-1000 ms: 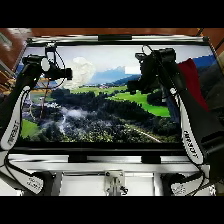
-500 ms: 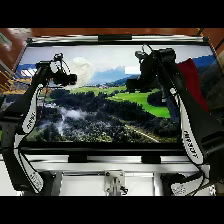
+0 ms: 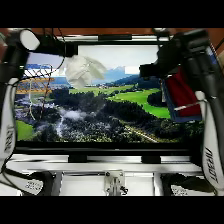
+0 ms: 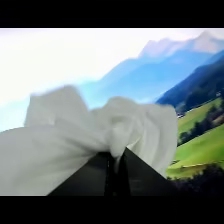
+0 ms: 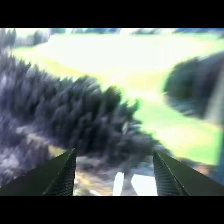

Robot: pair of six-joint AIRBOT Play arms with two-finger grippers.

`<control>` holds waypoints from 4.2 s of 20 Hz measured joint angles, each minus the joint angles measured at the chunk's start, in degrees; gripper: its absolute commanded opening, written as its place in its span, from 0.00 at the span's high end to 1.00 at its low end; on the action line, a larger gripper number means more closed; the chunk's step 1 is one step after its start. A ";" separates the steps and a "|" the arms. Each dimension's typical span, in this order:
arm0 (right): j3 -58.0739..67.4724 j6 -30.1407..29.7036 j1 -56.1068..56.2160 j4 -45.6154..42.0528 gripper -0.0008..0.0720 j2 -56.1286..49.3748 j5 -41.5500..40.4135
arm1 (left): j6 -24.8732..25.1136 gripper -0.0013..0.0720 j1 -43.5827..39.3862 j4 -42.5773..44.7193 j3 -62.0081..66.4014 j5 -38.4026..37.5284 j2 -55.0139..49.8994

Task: Fold the shirts.

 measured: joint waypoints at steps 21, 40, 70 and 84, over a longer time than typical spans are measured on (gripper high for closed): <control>-34.51 2.36 0.07 21.40 0.04 14.36 4.70 | -7.23 0.02 0.33 2.67 -37.18 -17.20 19.28; -37.97 -3.93 0.31 47.06 0.05 -13.94 23.19 | 1.01 0.93 5.22 -14.38 -63.21 3.06 17.16; -5.22 -1.73 -1.77 33.66 0.91 26.18 9.70 | 10.10 0.93 4.94 -13.42 -8.63 -6.19 31.76; -27.93 4.20 -1.95 20.94 0.91 6.62 7.48 | 2.78 0.21 1.38 -13.75 -17.94 -15.19 -1.07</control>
